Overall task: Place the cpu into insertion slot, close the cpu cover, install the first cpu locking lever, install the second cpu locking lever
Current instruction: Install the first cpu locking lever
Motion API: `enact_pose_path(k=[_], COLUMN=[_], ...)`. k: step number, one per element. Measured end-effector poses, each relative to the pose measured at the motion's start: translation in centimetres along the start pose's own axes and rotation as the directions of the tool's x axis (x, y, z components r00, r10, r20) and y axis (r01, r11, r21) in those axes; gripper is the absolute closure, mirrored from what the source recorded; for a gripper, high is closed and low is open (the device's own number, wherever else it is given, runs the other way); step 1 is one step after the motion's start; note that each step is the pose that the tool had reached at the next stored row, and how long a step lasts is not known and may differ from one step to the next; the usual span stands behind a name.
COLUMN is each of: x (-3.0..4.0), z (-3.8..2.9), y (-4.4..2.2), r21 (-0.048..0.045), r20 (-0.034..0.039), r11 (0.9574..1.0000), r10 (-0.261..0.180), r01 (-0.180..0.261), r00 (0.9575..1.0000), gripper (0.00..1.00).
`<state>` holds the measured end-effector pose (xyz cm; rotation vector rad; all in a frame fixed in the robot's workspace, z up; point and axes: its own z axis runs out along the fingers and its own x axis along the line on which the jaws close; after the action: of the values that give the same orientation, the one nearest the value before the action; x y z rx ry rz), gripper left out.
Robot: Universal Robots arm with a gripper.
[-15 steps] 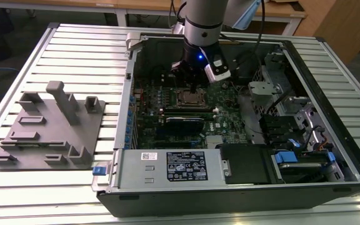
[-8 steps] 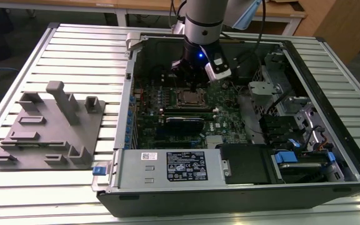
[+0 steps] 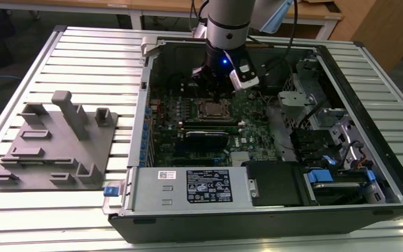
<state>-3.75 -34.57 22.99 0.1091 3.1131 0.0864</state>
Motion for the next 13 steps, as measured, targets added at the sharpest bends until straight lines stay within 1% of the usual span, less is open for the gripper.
enact_pose_path(k=[2, 5, 13], x=[0.0, 0.0, 0.0], z=[-0.01, -0.01, -0.02], y=[0.0, 0.0, 0.01], r21=[0.0003, 0.0007, 0.0002], r20=[-0.0014, -0.006, -0.0064], r11=[1.0, 1.0, 1.0], r10=[0.0, 0.0, 0.0], r01=[0.0, 0.0, 0.0], r00=[1.0, 1.0, 1.0], gripper=[0.9, 0.9, 0.9])
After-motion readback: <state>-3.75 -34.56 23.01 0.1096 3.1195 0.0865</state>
